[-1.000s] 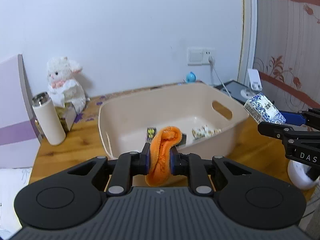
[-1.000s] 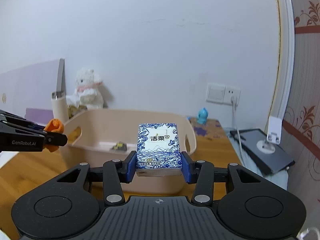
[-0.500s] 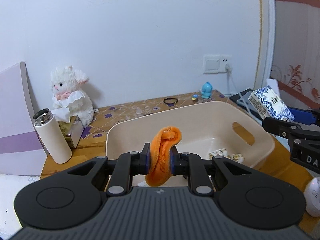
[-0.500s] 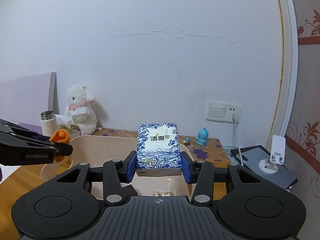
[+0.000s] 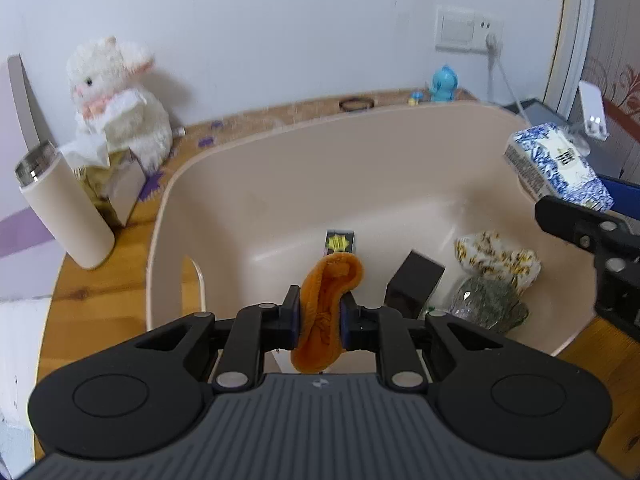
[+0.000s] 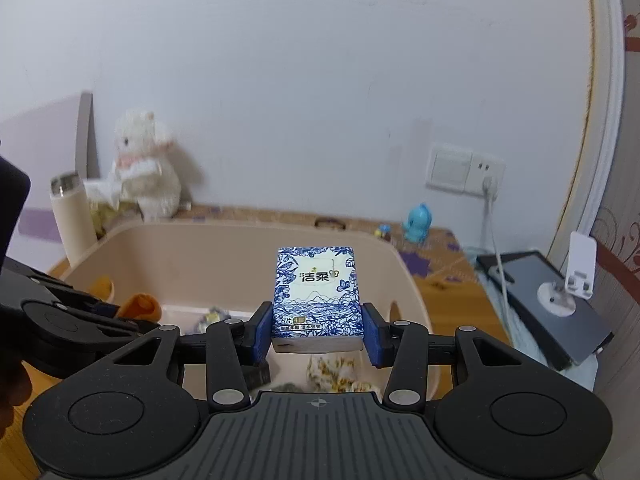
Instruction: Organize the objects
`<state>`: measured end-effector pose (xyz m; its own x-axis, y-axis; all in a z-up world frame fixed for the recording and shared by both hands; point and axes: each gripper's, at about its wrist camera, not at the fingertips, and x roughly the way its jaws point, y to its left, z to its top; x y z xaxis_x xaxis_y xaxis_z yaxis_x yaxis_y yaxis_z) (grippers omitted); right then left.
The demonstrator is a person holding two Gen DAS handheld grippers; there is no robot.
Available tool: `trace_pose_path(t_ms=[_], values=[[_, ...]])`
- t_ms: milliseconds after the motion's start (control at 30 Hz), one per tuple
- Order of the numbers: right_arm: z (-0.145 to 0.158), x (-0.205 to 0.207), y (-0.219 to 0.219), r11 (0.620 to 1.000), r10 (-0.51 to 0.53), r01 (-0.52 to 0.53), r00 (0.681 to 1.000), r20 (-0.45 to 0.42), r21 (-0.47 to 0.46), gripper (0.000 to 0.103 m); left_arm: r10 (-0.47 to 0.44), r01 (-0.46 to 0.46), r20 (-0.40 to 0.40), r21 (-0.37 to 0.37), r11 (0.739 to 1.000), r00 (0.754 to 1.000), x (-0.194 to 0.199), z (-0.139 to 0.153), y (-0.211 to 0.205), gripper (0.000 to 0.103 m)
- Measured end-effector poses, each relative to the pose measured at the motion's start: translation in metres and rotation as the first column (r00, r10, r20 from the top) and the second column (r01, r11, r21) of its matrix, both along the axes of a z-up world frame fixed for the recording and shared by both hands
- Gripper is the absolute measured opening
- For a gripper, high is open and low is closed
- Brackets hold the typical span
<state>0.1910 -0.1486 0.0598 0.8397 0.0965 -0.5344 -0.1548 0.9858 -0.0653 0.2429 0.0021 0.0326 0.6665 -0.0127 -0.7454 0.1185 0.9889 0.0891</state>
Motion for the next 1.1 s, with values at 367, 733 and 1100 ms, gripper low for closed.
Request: trace_pose_path(t_ms=[367,733,1100], values=[[-0.017,0.005,0.007,1.000,0.005,-0.006,0.996,-0.094,-0.018,0.061,0.012,-0.012,-0.039,0.020,1.000,0.999,-0.006,-0.001,-0.002,0.054],[0.011,-0.033,-0.009,0.999,-0.026,0.027,0.999,-0.039,0.019,0.081,-0.008,0.007,0.044,0.013,1.000,0.999,-0.046,0.034,-0.001,0.080],[0.029,-0.076,-0.020,0.999,-0.025,0.026,0.999,-0.021,0.034,0.090,0.013,-0.012,0.084,-0.019,1.000,0.996,-0.090,0.059,0.002,0.086]])
